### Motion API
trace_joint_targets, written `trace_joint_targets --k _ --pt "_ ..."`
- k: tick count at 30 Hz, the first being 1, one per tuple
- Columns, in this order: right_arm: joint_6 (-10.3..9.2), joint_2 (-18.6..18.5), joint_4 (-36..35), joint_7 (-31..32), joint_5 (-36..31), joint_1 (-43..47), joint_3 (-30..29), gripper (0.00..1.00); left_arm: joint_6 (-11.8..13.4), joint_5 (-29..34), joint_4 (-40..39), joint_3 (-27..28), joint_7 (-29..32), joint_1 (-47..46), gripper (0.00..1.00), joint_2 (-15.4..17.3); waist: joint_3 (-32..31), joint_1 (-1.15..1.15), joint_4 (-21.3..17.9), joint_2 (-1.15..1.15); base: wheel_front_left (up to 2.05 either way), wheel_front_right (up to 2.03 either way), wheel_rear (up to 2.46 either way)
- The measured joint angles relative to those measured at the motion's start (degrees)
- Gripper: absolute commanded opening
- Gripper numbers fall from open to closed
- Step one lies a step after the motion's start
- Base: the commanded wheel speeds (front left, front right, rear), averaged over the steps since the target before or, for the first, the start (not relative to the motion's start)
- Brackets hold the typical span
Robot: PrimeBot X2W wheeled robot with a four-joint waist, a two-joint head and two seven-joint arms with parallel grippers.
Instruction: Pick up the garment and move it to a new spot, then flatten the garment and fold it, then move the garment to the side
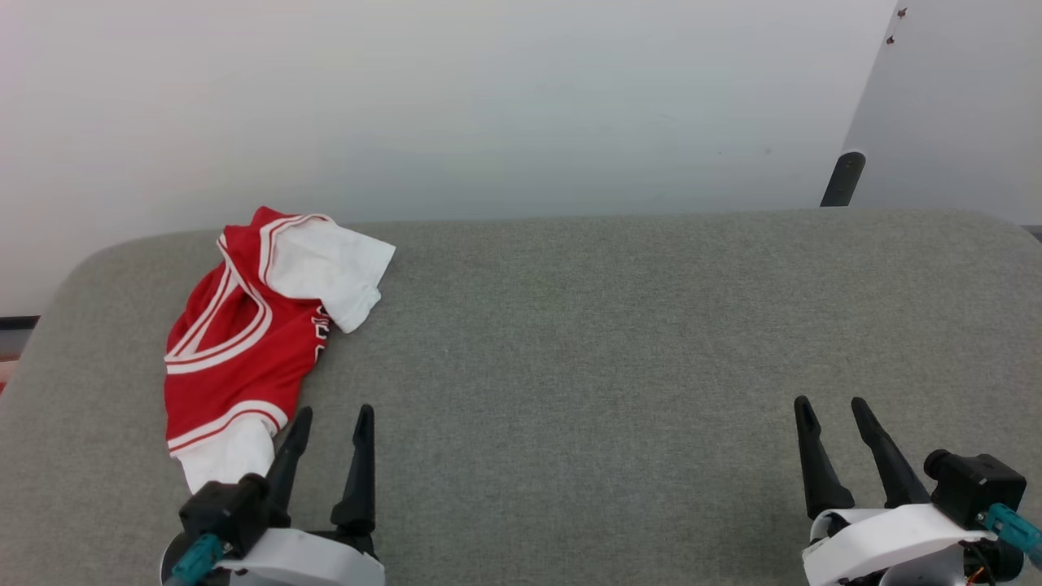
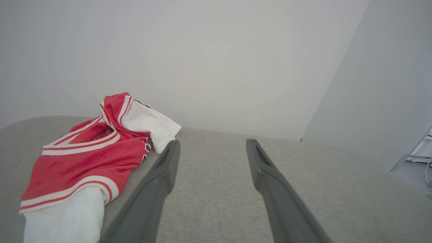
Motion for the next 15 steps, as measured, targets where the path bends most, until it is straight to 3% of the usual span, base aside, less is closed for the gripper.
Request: trace_joint_targets --k 15 --pt "0.0 0.04 -0.93 -1.26 -6.45 0.4 0.35 1.0 -1.25 6.73 -0.14 0.99 -1.63 0.01 1.0 -0.63 -0.24 0.0 -0.01 0.0 0.0 0.0 0.0"
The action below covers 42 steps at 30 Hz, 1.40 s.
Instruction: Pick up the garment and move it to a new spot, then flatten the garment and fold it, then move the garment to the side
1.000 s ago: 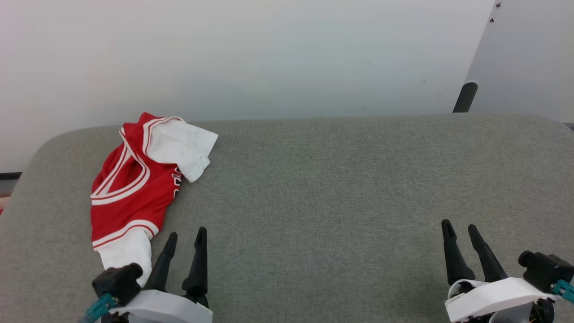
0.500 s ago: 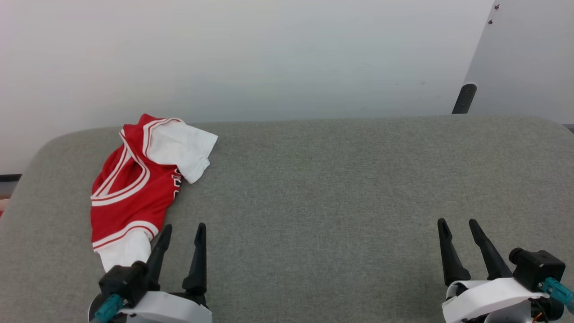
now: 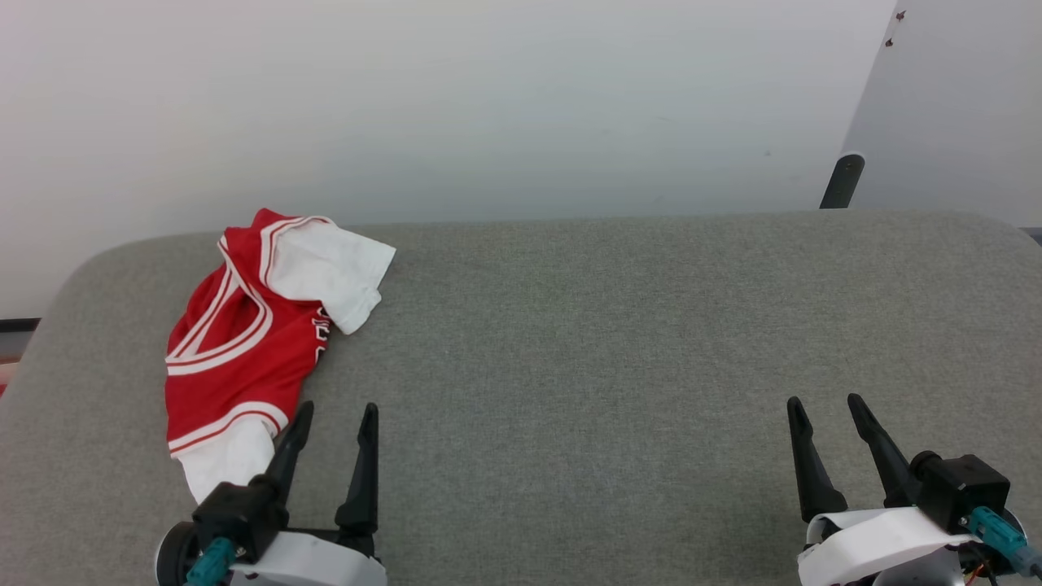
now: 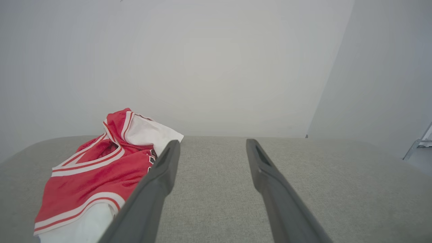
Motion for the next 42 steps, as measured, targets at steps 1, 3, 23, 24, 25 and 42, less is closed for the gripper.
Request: trace_joint_targets --k 1,3,23,24,25,42 --pt "0.0 0.0 -0.04 -0.05 -0.33 0.01 0.05 1.0 -0.02 0.36 -0.01 0.03 -0.13 0.0 1.0 -0.01 -0.02 0.0 -0.01 0.0 0.0 0.0 0.0" --pt "0.0 0.0 -0.14 -0.42 -1.04 0.02 0.16 1.0 -0.24 1.29 -0.03 0.11 -0.31 0.0 1.0 -0.05 -0.06 0.0 -0.02 0.0 0.0 0.0 0.0" --pt "0.0 -0.01 -0.66 -1.18 -4.09 0.25 0.67 1.0 -0.52 3.47 0.43 -0.01 -1.29 -0.04 1.0 -0.01 -0.54 0.0 0.0 0.0 0.0 0.0 0.0" --pt "0.0 -0.01 -0.71 -1.19 -4.09 0.42 0.68 1.0 -0.52 3.21 0.55 -0.24 -1.27 -0.05 1.0 0.05 -0.57 0.0 0.08 0.0 0.0 0.0 0.0" --pt "0.0 -0.01 -0.73 -1.19 -4.08 0.55 0.73 1.0 -0.52 3.01 0.7 -0.45 -1.27 -0.09 1.0 0.12 -0.59 0.0 0.21 0.0 0.0 0.0 0.0" --pt "0.0 -0.01 0.52 -1.18 -1.96 0.35 5.94 1.0 -0.58 0.71 4.45 3.08 -1.29 0.16 1.0 1.77 -2.19 0.0 8.89 0.0 0.0 0.0 0.0"
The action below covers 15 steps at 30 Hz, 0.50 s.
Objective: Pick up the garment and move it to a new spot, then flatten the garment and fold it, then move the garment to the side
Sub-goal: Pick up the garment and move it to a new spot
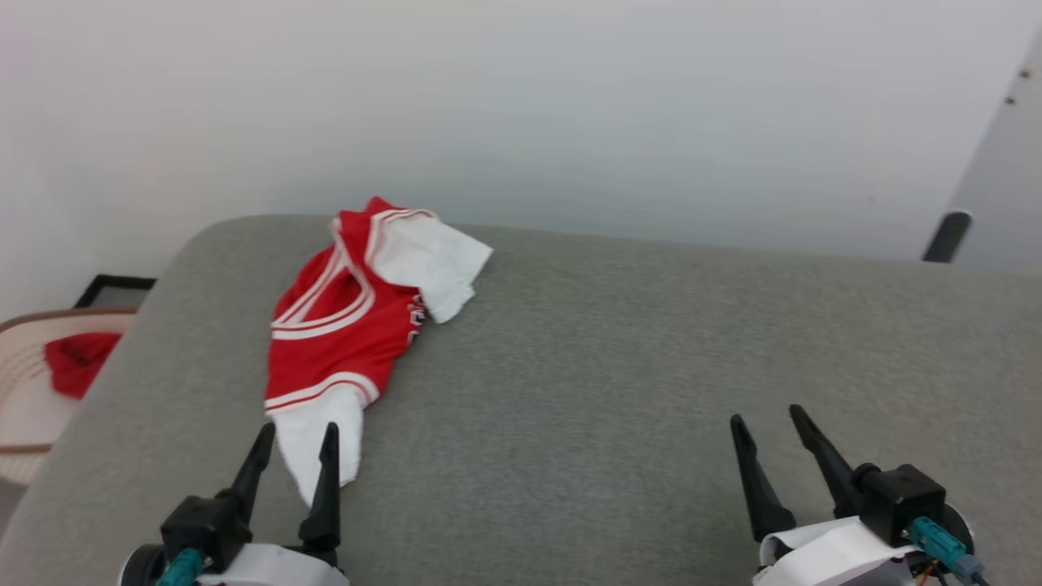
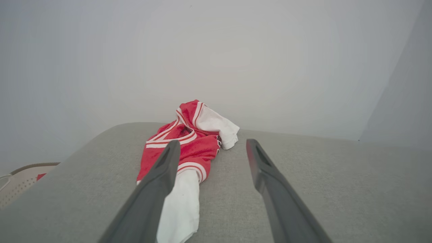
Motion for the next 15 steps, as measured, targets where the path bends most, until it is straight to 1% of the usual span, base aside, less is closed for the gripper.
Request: trace_joint_targets --k 9,15 --pt "0.0 0.02 1.9 -0.86 2.13 -1.14 3.11 1.0 0.0 -0.52 0.53 1.13 0.0 0.71 1.0 0.32 -1.05 0.0 6.16 0.0 0.0 0.0 0.0" --pt "0.0 0.03 2.59 -1.27 2.22 -1.38 3.35 1.0 0.01 -1.3 0.77 1.16 0.0 0.75 1.0 0.42 -1.31 0.0 8.49 0.0 0.0 0.0 0.0"
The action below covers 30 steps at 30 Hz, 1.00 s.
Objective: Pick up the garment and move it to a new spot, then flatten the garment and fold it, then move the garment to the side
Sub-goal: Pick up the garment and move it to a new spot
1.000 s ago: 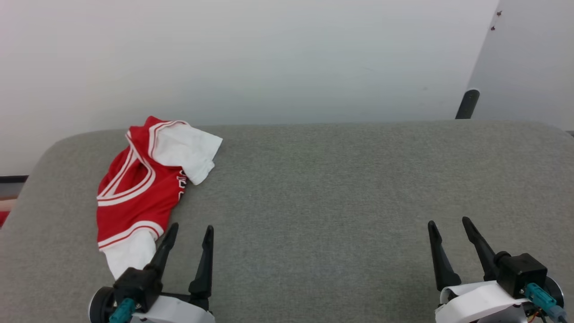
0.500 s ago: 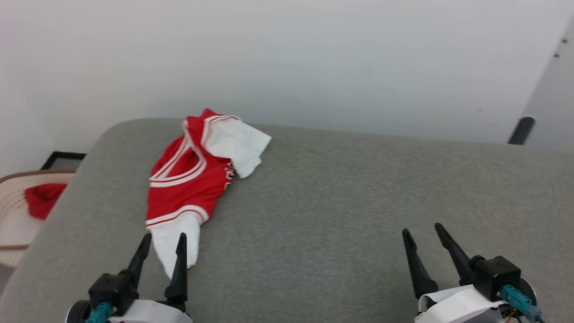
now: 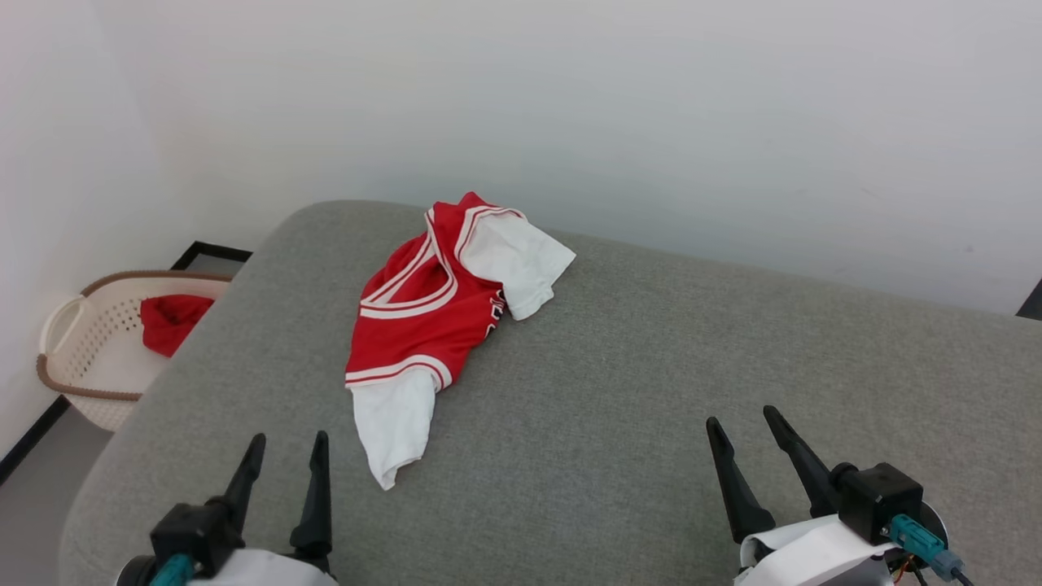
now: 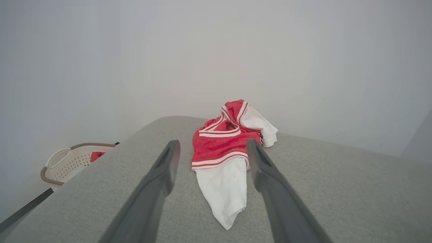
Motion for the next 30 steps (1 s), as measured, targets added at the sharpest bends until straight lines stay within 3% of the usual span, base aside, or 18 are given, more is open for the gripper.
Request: trace_joint_targets --k 6,16,24,30 --pt "0.01 0.01 0.18 0.03 -0.14 -0.64 -0.92 1.0 0.0 -4.59 -0.6 -2.0 4.68 -4.36 1.0 3.23 1.18 0.0 -0.83 0.0 0.0 0.0 0.0" --pt "0.01 0.02 -1.81 0.34 -1.43 -2.46 -2.66 1.0 -0.01 -15.23 -2.68 -4.97 20.78 -17.4 1.0 15.11 5.95 0.0 -5.23 0.0 0.0 0.0 0.0" --pt "0.01 0.03 -3.25 0.08 -1.75 -5.02 -3.08 1.0 -0.01 -22.62 2.81 -6.9 35.09 -27.99 1.0 24.4 11.9 0.0 -9.62 0.0 0.0 0.0 0.0" --pt "0.01 0.02 -3.85 -0.35 -1.13 -6.89 -2.75 1.0 -0.01 -26.27 8.42 -9.28 43.28 -34.24 1.0 28.41 16.69 0.0 -13.08 0.0 0.0 0.0 0.0"
